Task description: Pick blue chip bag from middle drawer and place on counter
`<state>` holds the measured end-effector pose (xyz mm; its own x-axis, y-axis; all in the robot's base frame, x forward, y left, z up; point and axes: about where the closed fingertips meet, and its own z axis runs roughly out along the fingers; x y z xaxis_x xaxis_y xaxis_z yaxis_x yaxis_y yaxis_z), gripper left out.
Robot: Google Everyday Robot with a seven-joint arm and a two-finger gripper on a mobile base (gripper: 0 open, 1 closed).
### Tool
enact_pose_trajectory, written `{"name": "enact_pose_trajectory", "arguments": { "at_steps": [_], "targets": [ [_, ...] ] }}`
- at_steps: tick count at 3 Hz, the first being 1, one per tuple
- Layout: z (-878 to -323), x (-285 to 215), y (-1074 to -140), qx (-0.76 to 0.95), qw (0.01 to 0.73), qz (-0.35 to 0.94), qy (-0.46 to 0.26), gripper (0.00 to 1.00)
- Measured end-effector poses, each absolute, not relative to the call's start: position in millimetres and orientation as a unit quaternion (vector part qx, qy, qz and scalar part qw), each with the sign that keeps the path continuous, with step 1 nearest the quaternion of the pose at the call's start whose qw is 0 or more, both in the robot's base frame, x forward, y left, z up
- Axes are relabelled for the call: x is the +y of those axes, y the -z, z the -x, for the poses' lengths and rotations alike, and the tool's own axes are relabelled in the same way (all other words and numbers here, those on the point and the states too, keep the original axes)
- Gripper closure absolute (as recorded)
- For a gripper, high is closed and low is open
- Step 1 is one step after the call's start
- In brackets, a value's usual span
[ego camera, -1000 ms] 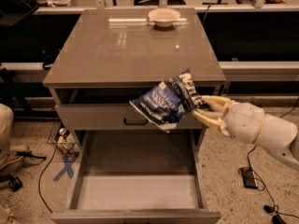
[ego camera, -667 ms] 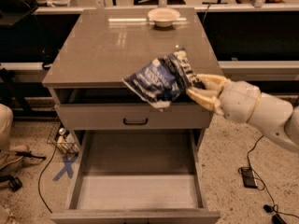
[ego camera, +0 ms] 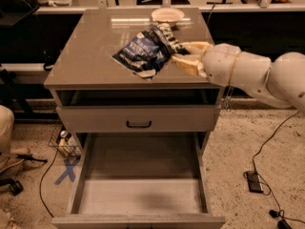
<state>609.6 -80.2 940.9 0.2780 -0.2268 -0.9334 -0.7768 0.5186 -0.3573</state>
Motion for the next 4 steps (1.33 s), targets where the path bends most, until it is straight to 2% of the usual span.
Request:
{"name": "enact_pose_trajectory", "arguments": {
  "at_steps": [3, 4],
  "targets": [
    [-736, -21, -940, 0.616, 0.621, 0.438, -0.207, 1.00],
    [-778, -2, -937, 0.630, 0.615, 0.432, -0.196, 0.96]
  ]
}}
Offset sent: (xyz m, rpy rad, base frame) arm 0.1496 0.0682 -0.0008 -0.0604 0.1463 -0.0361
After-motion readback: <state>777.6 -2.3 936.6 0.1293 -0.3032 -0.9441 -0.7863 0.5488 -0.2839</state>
